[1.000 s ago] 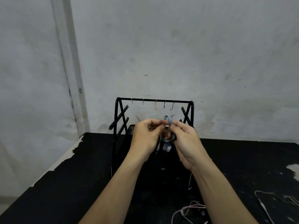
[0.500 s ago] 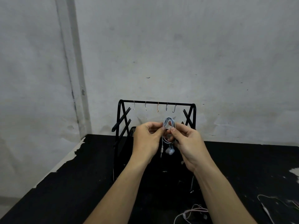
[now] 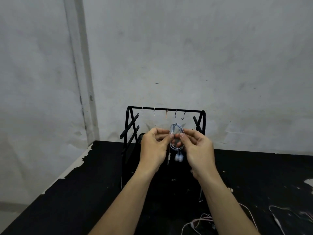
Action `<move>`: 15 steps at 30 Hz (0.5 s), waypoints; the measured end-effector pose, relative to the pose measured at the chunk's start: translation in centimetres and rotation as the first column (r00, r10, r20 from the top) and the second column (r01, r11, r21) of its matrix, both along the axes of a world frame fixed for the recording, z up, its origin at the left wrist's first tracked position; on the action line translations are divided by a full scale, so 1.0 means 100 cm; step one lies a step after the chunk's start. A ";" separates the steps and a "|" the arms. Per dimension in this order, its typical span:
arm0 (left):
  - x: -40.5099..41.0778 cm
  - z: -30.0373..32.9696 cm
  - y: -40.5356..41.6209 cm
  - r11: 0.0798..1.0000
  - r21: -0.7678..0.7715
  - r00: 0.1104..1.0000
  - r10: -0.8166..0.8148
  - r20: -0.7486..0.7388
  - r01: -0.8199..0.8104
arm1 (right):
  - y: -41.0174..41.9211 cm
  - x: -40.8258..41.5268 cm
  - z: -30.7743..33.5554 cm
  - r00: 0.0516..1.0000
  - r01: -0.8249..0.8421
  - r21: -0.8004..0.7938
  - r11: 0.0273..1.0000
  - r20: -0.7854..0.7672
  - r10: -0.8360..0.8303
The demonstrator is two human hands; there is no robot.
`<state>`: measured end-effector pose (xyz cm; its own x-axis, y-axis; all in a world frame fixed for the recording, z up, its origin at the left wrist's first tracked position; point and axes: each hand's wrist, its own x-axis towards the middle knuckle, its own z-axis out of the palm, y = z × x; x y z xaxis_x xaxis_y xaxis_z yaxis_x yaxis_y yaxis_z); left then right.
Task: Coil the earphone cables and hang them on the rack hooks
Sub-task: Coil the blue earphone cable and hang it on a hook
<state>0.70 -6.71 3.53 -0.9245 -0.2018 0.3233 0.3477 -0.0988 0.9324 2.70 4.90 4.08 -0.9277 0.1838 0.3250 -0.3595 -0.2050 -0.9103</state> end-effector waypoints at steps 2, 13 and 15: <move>0.002 0.000 0.000 1.000 0.000 1.000 0.004 -0.002 -0.004 | -0.001 0.001 0.001 0.999 0.010 0.038 0.999 -0.033 -0.009; -0.007 -0.019 -0.038 0.976 0.154 0.986 0.137 0.098 -0.151 | -0.042 -0.028 -0.018 0.997 -0.043 0.309 0.950 -0.053 0.062; -0.013 -0.025 -0.039 0.975 0.116 0.976 0.173 0.130 -0.188 | -0.043 -0.035 -0.025 0.999 -0.008 0.347 0.938 -0.047 0.026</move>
<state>-0.62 -10.59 1.04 -0.8990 -0.4015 0.1748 0.2585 -0.1644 0.9519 -0.77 0.57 1.61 -0.9108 0.0356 0.4114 -0.4053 0.1136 -0.9071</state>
